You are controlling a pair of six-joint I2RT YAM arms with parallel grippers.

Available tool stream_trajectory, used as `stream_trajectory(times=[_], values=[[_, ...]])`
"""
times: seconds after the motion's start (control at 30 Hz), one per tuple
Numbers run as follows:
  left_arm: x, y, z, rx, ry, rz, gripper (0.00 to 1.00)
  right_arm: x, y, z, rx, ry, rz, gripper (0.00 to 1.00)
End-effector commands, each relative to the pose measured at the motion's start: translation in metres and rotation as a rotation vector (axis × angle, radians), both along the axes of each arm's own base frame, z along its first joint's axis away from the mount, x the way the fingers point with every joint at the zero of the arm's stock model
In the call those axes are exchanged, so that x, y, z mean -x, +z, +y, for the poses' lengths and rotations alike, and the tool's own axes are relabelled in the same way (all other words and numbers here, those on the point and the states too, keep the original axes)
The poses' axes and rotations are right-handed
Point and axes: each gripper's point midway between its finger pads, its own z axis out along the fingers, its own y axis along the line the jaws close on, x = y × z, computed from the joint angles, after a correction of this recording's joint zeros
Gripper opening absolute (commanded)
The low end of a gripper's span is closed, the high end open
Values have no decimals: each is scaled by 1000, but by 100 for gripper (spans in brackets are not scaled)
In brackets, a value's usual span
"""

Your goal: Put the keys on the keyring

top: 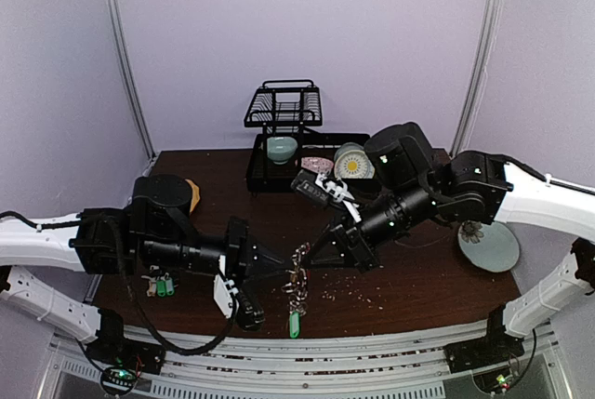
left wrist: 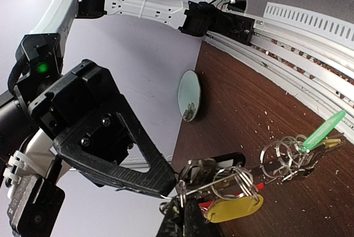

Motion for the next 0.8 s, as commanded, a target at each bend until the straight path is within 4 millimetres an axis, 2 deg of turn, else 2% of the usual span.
stream_trajectory(times=[0.0, 0.27, 0.43, 0.53, 0.77], values=[[-2, 34, -6, 105, 14, -33, 0, 6, 11, 6, -37, 23, 19, 0], [-11, 39, -7, 131, 70, -31, 0, 9, 10, 8, -52, 28, 48, 0], [-13, 41, -6, 145, 90, -25, 0, 4, 9, 7, -41, -2, 35, 0], [-16, 40, -7, 148, 107, -20, 0, 4, 14, 11, -73, -2, 52, 0], [-27, 42, -11, 176, 182, 11, 0, -1, 10, 19, -93, -33, 72, 0]])
